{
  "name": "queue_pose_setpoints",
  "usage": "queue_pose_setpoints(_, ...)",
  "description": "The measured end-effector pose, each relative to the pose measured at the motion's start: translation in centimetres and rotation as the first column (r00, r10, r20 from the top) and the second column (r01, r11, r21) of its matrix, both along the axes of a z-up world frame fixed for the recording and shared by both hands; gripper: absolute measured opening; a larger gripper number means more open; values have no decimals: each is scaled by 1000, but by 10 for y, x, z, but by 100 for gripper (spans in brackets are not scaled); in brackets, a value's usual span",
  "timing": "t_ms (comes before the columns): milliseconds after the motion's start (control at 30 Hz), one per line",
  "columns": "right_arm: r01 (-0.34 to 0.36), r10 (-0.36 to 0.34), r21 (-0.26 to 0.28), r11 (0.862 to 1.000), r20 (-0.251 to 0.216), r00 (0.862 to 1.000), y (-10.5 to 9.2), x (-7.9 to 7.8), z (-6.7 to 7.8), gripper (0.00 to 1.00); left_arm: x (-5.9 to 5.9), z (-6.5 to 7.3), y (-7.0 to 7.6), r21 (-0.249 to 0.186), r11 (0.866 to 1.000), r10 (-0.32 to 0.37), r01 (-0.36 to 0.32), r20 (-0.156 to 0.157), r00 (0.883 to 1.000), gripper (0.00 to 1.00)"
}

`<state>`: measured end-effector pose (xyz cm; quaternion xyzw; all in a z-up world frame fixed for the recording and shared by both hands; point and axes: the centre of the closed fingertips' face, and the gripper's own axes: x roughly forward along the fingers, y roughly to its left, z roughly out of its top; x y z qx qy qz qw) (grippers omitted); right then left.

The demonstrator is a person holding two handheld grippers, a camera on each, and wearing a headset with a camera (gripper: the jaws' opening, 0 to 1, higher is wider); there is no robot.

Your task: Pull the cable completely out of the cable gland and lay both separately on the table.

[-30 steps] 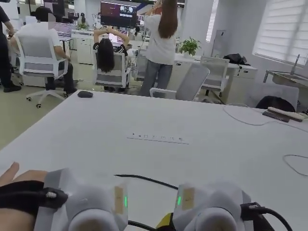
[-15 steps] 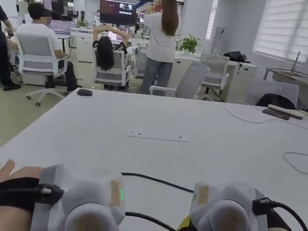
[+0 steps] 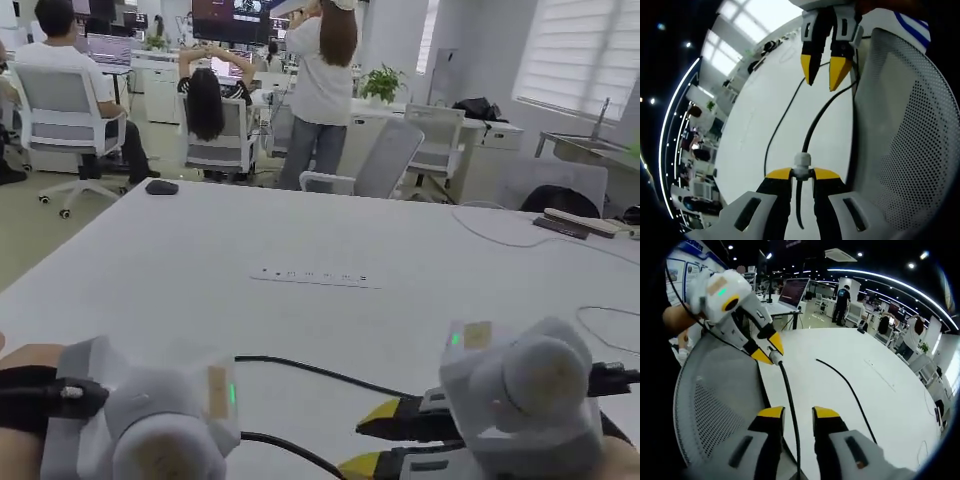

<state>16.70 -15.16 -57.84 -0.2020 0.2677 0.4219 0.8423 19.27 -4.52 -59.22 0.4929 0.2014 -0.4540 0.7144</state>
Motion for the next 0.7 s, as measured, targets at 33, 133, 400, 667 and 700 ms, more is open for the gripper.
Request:
queue_pose_setpoints(33, 18, -18, 12, 1000, -1, 1000, -5, 1, 2, 23, 0, 0, 1, 0, 1000, 3, -3, 0, 1000, 16)
queue_pose_setpoints(133, 104, -107, 107, 989, 21, 994, -26, 10, 15, 27, 2, -2, 6, 4, 1000, 11, -11, -1, 1000, 16)
queue_pose_setpoints(400, 582, -586, 98, 807, 15, 810, -180, 34, -30, 29, 7, 0, 9, -8, 1000, 25, -24, 14, 1000, 16)
queue_pose_setpoints(667, 836, -845, -126, 534, -27, 535, -308, -2, -140, 28, 2, 1, 2, -18, 1000, -13, 13, 3, 1000, 16)
queue_pose_setpoints(700, 838, -848, -136, 528, -20, 530, -315, -4, -146, 27, 2, 1, 1, -14, 1000, -17, 17, 6, 1000, 16)
